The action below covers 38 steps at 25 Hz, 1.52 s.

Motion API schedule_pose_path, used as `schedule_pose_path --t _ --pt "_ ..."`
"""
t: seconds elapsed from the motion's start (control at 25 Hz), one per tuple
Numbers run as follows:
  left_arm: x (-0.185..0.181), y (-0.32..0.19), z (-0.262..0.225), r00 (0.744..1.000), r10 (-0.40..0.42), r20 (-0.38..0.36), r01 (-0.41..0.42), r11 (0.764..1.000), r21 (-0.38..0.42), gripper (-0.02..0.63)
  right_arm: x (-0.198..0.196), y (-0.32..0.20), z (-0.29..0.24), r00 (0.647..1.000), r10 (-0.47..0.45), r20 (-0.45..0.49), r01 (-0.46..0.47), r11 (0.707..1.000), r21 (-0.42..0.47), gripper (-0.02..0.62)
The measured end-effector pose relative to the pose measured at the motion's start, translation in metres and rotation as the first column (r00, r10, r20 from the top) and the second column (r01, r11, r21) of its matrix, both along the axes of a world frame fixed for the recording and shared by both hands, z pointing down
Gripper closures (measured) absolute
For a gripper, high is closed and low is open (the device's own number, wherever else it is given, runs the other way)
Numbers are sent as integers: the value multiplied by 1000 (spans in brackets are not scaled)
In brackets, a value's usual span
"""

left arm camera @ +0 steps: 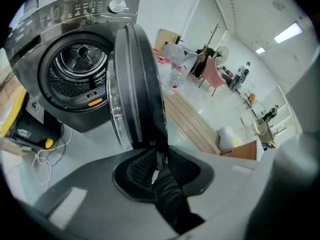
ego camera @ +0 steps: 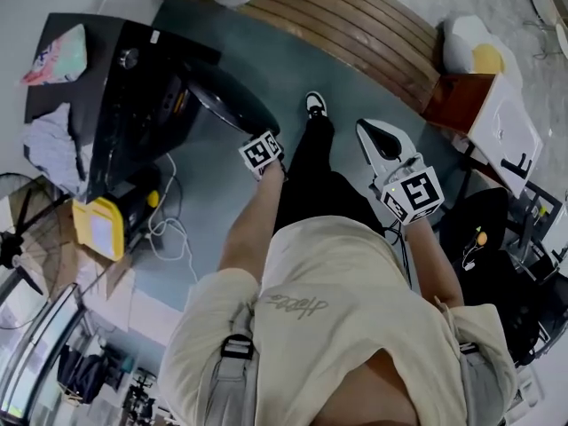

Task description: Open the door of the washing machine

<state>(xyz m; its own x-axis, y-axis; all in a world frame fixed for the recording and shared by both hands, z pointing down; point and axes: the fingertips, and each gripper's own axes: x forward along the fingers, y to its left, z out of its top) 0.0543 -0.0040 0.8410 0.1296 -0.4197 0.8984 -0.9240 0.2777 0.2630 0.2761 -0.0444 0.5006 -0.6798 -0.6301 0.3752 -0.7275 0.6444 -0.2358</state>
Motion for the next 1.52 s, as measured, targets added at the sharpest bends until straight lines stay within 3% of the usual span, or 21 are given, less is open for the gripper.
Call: schedule_pose_path --t 0.24,0.52,0.72,0.84,1.0,1.12,1.24,1.4,1.52 --pt "40 -39 -5 999 -35 -29 35 999 10 515 26 -41 9 1000 -12 6 13 1000 -18 594" --pt "67 -78 -7 995 -100 -2 100 995 -19 514 54 -98 -9 1000 -9 20 10 1000 -10 594" --pt "83 -110 -8 993 -120 12 121 992 -37 512 76 -141 -12 999 41 34 -40 999 -31 594" --pt "89 -115 -6 989 -144 35 146 985 -88 512 82 -157 -13 998 54 29 -52 997 -49 594" --pt "126 -124 -3 975 -199 -103 181 971 -158 512 88 -176 -16 999 42 -10 -43 998 -48 594" --pt "119 -140 -7 984 -170 -43 164 979 -121 517 90 -184 -19 999 29 -30 -30 998 -54 594" --pt "146 -140 -7 967 -205 -152 175 966 -189 520 84 -196 -19 999 -7 -48 4 998 -63 594" --pt "127 -189 -19 977 -200 -67 200 980 -15 523 67 -215 -18 995 -82 -48 79 995 -65 594" --pt "141 -197 -19 964 -239 -120 235 971 -49 525 57 -228 -17 991 -129 -34 127 989 -70 594"
